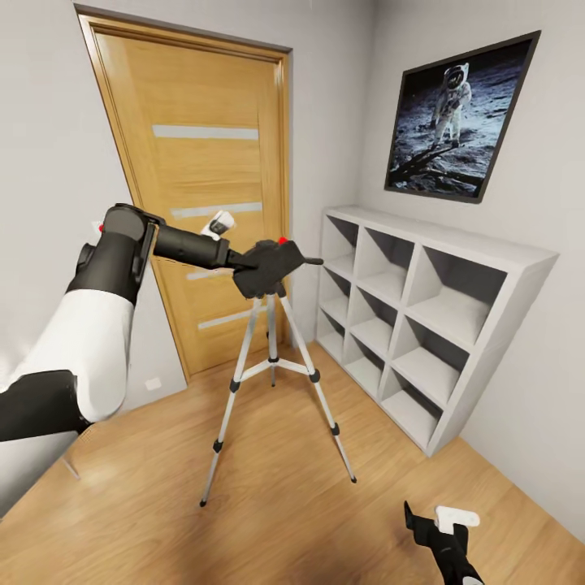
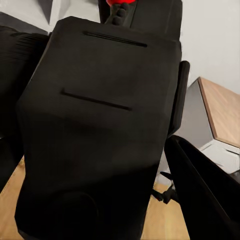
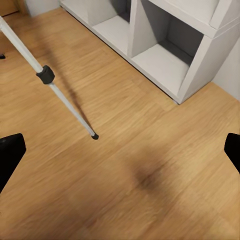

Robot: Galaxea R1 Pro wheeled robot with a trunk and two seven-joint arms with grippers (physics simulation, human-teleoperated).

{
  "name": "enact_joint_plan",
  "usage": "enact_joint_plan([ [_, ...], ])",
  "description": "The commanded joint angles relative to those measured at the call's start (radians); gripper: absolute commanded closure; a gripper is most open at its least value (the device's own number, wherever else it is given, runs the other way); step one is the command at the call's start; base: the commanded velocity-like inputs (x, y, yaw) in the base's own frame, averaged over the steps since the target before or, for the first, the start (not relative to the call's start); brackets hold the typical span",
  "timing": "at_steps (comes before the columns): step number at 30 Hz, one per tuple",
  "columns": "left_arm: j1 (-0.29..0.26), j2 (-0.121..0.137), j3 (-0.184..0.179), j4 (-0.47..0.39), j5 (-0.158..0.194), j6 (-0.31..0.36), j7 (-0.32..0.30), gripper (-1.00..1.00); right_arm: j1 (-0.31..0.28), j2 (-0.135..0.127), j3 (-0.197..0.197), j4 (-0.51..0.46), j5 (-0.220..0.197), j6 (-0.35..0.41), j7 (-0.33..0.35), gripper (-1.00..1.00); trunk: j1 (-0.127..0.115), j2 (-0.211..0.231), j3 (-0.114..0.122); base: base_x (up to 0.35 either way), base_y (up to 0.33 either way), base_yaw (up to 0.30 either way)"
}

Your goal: Attach the digital camera to the camera tripod in the bedroom.

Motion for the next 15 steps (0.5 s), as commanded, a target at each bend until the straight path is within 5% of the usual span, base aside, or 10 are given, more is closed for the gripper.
enact_joint_plan([
  [1,-0.005,0.001,0.001,-0.003,-0.01,0.01,-0.01,1.0,-0.002,0.001,-0.008,0.004,0.007,-0.006,0.0,-1.0,0.001,-0.002,-0.002,0.0,0.0,0.0],
  [12,-0.048,0.011,-0.018,0.019,-0.011,0.01,-0.01,1.0,-0.002,0.007,-0.007,0.004,0.007,-0.006,0.001,-1.0,0.001,-0.002,-0.002,0.0,0.0,0.0],
  [15,-0.044,0.013,-0.076,0.024,-0.011,0.01,-0.01,1.0,-0.002,0.007,-0.007,0.004,0.007,-0.006,0.001,-1.0,0.001,-0.002,-0.002,0.0,0.0,0.0],
])
